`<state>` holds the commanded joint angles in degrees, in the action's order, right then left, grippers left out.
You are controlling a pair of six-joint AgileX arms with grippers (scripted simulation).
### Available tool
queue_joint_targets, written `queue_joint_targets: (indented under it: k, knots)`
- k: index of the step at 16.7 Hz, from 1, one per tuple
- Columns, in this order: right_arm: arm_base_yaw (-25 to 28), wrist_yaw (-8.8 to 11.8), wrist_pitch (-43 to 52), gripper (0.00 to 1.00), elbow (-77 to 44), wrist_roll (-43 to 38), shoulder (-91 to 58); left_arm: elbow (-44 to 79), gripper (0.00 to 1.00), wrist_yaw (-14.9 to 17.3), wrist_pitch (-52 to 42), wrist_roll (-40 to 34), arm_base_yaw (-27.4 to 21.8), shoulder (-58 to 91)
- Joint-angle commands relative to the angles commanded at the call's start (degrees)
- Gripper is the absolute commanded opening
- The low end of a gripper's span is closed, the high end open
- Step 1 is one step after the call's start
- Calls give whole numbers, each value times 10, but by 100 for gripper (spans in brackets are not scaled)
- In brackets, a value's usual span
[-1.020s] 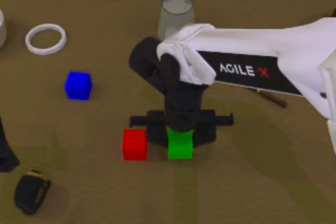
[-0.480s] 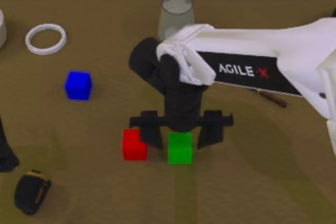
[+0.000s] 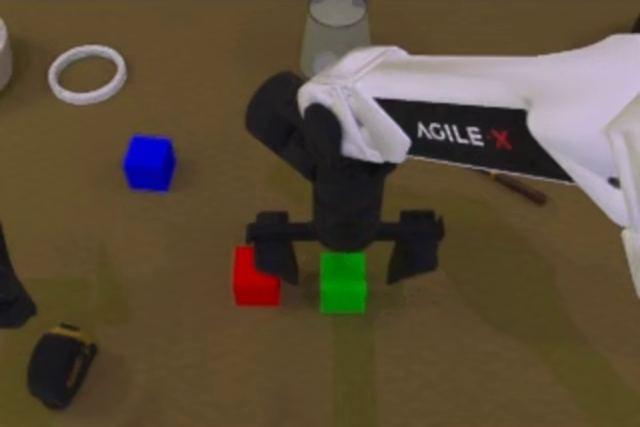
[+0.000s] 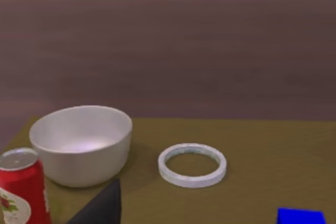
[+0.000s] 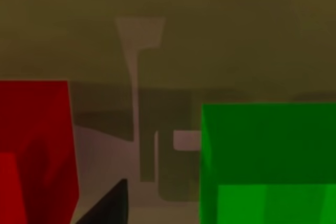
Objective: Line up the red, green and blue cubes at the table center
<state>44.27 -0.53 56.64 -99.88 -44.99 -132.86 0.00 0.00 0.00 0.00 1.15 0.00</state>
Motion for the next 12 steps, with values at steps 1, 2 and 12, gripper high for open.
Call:
queue_joint_targets:
  k: [1,2,12]
  knots:
    - [-1,0,0,100,0,0,0,0,100,0,0,0,0,0]
    - [-1,0,2,100,-2,0,1,0,100,0,0,0,0,0]
    - [4,0,136,100,-97,1,39,0,100,0,0,0,0,0]
